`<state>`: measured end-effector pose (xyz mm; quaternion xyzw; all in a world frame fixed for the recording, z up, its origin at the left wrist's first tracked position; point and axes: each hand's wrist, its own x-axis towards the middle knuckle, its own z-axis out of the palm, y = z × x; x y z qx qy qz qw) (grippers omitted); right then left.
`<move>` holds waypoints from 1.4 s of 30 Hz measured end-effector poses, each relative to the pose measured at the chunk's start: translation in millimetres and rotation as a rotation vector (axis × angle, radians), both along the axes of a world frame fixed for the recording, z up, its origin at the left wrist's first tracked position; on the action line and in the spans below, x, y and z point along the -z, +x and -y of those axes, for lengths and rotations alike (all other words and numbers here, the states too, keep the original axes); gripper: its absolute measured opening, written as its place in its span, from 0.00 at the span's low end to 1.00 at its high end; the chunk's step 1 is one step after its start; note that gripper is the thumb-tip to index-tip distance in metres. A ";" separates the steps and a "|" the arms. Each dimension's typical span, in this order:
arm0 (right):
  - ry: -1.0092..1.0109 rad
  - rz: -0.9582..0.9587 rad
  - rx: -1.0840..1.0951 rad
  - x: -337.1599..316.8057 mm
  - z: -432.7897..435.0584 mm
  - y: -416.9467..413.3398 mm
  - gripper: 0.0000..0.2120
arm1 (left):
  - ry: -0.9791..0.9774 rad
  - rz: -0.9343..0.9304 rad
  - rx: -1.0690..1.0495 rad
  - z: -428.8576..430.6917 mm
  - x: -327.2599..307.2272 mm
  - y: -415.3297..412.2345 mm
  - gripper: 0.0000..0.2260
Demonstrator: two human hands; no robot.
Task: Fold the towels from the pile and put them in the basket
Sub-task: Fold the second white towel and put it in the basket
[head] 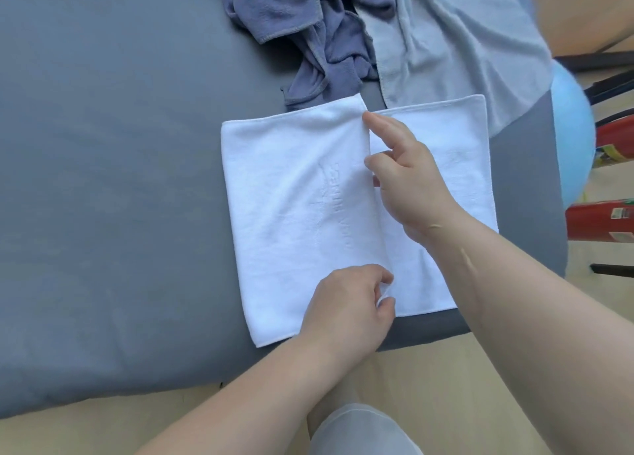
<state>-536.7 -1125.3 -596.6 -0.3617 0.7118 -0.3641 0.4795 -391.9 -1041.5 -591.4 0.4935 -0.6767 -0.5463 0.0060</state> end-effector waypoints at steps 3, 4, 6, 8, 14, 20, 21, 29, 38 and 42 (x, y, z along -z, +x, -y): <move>-0.005 -0.016 0.001 1.2 -0.6 -14.4 0.27 | 0.009 -0.023 0.007 3.9 -1.6 -18.2 0.13; -0.010 -0.017 0.005 1.0 -1.4 -18.9 0.27 | 0.013 -0.033 0.011 4.4 -2.2 -23.7 0.13; -0.022 -0.026 0.020 0.9 -3.6 -27.7 0.27 | 0.005 -0.047 0.038 3.8 -3.1 -33.9 0.13; -0.029 -0.044 0.047 1.9 -5.9 -37.1 0.27 | -0.006 -0.060 0.072 2.0 -3.6 -42.6 0.13; -0.002 -0.185 0.047 9.9 -9.4 -64.3 0.26 | 0.026 -0.065 0.135 -2.0 -2.5 -62.2 0.15; 0.084 -0.595 -0.259 27.5 -12.3 -65.9 0.25 | -0.005 -0.022 0.027 7.6 -1.5 -44.7 0.13; 0.095 -0.679 -0.287 28.2 -12.6 -60.5 0.25 | -0.033 -0.021 -0.030 10.4 -1.7 -35.3 0.11; -0.223 -0.899 -0.385 15.5 3.8 24.2 0.19 | -0.152 0.276 -0.461 27.1 4.2 65.5 0.10; 0.125 -1.008 -0.674 15.5 25.7 102.6 0.22 | -0.007 0.444 -0.283 8.1 23.6 88.2 0.08; 0.105 -0.989 -0.586 13.0 23.9 118.7 0.21 | 0.013 0.371 -0.285 11.3 21.6 98.5 0.07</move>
